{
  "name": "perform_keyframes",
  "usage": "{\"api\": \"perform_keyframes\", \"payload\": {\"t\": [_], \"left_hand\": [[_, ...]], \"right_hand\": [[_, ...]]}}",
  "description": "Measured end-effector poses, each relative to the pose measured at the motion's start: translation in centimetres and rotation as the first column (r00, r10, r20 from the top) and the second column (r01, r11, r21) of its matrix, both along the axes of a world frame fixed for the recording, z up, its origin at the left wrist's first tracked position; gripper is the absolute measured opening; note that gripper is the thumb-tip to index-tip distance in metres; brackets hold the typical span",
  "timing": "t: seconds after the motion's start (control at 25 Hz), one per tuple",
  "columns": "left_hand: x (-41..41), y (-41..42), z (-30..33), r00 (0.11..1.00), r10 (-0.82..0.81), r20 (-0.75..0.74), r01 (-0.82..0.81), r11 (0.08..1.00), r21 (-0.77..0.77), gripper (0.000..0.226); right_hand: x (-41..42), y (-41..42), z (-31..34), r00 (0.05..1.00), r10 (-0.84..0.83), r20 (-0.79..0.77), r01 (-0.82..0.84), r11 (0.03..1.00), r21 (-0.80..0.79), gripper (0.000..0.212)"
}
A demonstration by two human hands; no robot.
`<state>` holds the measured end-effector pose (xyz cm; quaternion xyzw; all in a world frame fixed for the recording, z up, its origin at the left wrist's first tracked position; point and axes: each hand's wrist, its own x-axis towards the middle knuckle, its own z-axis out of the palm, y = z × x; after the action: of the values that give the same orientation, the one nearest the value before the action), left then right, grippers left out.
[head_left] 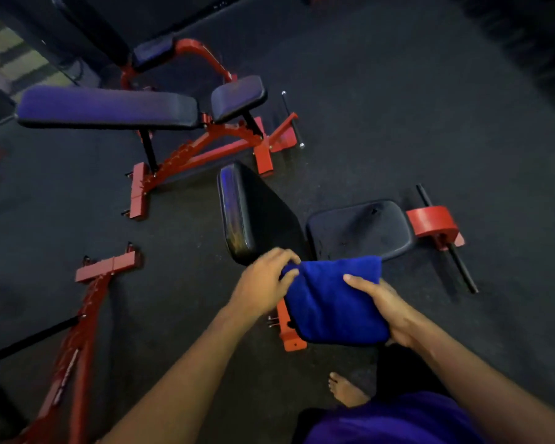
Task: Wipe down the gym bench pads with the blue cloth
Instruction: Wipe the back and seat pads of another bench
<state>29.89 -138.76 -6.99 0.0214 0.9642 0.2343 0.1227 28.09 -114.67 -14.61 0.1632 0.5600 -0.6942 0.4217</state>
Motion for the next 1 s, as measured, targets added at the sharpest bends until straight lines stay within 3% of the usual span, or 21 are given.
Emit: {"api": "perform_keyframes", "payload": {"t": [0.08, 0.16, 0.24, 0.32, 0.4, 0.48, 0.52, 0.56, 0.68, 0.76, 0.88, 1.0], "left_hand": [[-4.0, -3.0, 0.8, 0.958, -0.198, -0.209, 0.14, 0.954, -0.264, 0.034], [-8.1, -6.4, 1.4, 0.963, -0.119, -0.241, 0.026, 0.935, -0.355, 0.051], [-10.6, -8.3, 0.8, 0.987, 0.106, -0.121, -0.139, 0.941, -0.309, 0.066], [-11.6, -8.7, -0.8, 0.978, 0.192, -0.084, -0.207, 0.951, -0.231, 0.066], [-11.4, -9.0, -1.8, 0.972, 0.188, -0.14, -0.212, 0.961, -0.176, 0.065], [-11.5, -9.7, -2.3, 0.97, 0.173, -0.172, -0.201, 0.967, -0.159, 0.065], [-11.5, -10.0, -2.4, 0.969, 0.167, -0.184, -0.197, 0.968, -0.158, 0.065], [-11.5, -10.2, -2.5, 0.968, 0.166, -0.187, -0.196, 0.968, -0.158, 0.064], [-11.7, -10.1, -2.6, 0.971, 0.161, -0.175, -0.189, 0.969, -0.161, 0.064], [-11.7, -10.1, -2.6, 0.974, 0.157, -0.164, -0.183, 0.97, -0.161, 0.064], [-11.7, -10.5, -2.9, 0.975, 0.14, -0.174, -0.169, 0.971, -0.17, 0.064], [-11.5, -10.4, -3.0, 0.976, 0.124, -0.179, -0.159, 0.967, -0.201, 0.063]], "right_hand": [[-2.5, -0.4, -1.7, 0.997, -0.066, -0.027, 0.067, 0.997, 0.043, 0.053], [-5.4, -1.3, -3.5, 0.989, -0.147, 0.012, 0.147, 0.989, 0.029, 0.039], [-8.3, -3.8, -4.8, 0.975, -0.21, 0.078, 0.211, 0.978, 0.004, 0.035], [-10.8, -8.2, -5.2, 0.977, -0.175, 0.124, 0.177, 0.984, -0.004, 0.038], [-11.3, -13.5, -5.5, 0.996, -0.012, 0.087, 0.009, 0.999, 0.035, 0.046], [-10.5, -18.1, -6.1, 0.978, 0.195, -0.077, -0.169, 0.951, 0.259, 0.06], [-10.0, -19.2, -6.3, 0.955, 0.235, -0.184, -0.153, 0.915, 0.374, 0.066], [-9.6, -19.6, -6.5, 0.942, 0.209, -0.261, -0.094, 0.915, 0.393, 0.07], [-9.6, -19.5, -8.5, 0.956, 0.032, -0.291, 0.047, 0.965, 0.259, 0.069], [-10.2, -19.3, -10.5, 0.949, 0.068, -0.307, 0.037, 0.945, 0.324, 0.06], [-12.1, -19.3, -14.4, 0.981, 0.139, -0.133, -0.07, 0.902, 0.427, 0.062], [-13.3, -18.8, -15.9, 0.992, 0.029, 0.127, -0.072, 0.934, 0.351, 0.067]]}}
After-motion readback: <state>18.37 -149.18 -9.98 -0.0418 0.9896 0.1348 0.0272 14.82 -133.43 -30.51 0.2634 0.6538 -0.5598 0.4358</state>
